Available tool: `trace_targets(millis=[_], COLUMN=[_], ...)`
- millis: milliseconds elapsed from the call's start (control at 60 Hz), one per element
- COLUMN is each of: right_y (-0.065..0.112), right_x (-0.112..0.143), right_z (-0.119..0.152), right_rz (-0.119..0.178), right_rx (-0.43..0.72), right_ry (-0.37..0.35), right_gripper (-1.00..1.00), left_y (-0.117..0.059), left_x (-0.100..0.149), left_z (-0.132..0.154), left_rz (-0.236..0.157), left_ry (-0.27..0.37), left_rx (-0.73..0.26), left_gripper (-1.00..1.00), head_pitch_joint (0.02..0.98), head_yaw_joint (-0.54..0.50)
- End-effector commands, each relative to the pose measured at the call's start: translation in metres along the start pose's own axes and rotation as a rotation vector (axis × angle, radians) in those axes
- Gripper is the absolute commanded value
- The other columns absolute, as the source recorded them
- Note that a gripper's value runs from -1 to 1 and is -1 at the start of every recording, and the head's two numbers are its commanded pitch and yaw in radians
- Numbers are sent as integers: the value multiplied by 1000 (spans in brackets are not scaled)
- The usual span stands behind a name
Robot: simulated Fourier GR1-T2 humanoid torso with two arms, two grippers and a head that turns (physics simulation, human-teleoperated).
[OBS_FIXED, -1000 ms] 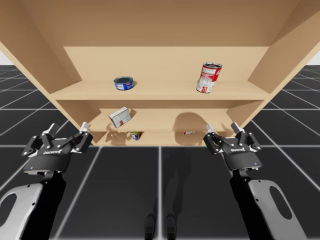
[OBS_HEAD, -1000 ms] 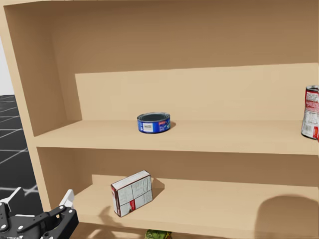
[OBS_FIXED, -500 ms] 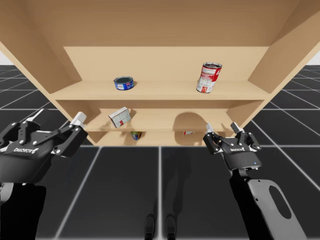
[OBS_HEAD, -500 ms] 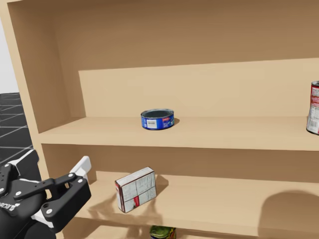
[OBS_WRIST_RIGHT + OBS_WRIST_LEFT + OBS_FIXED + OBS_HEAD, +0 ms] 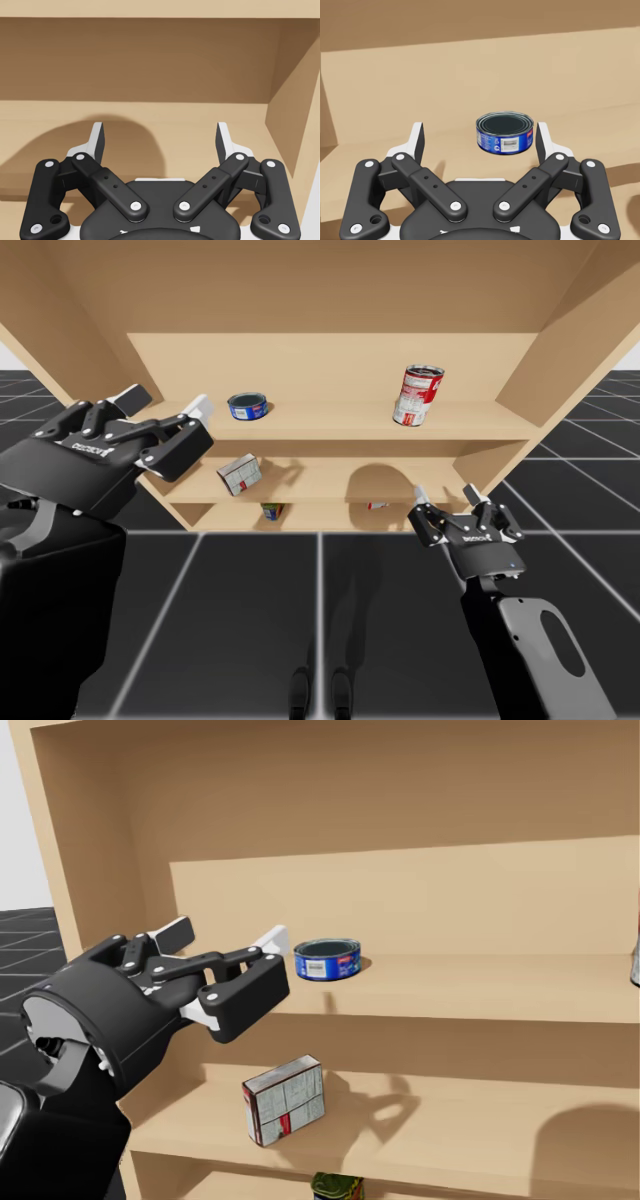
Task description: Look through the shelves, find the tuna can, and take it.
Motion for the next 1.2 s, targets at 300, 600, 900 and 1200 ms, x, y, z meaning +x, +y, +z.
trace_targets(millis=[300,600,900,1200], right_y=[-3,-7,-9,-9], right_x=[1,4,5,4], right_z=[-1,0,0,-1], right_rz=[-11,-24,-33,-33], right_rx=[-5,-23,-27,-28], right_ry=[-2,-16,-20,-16], right_gripper=[-1000,-1000,-1000,-1000], left_y=[-28,-28,-26,-22], left_x=[-16,-30,-37,-40], left_z=[-59,-91,-113,-114], left_rz=[-11,-3,-16,-5], left_ry=[195,246,275,269], left_rx=[-53,-29,10,15], left_gripper=[-1000,-1000,-1000,931], head_pitch_joint=[316,321,326,329], head_yaw_joint=[239,230,226,225])
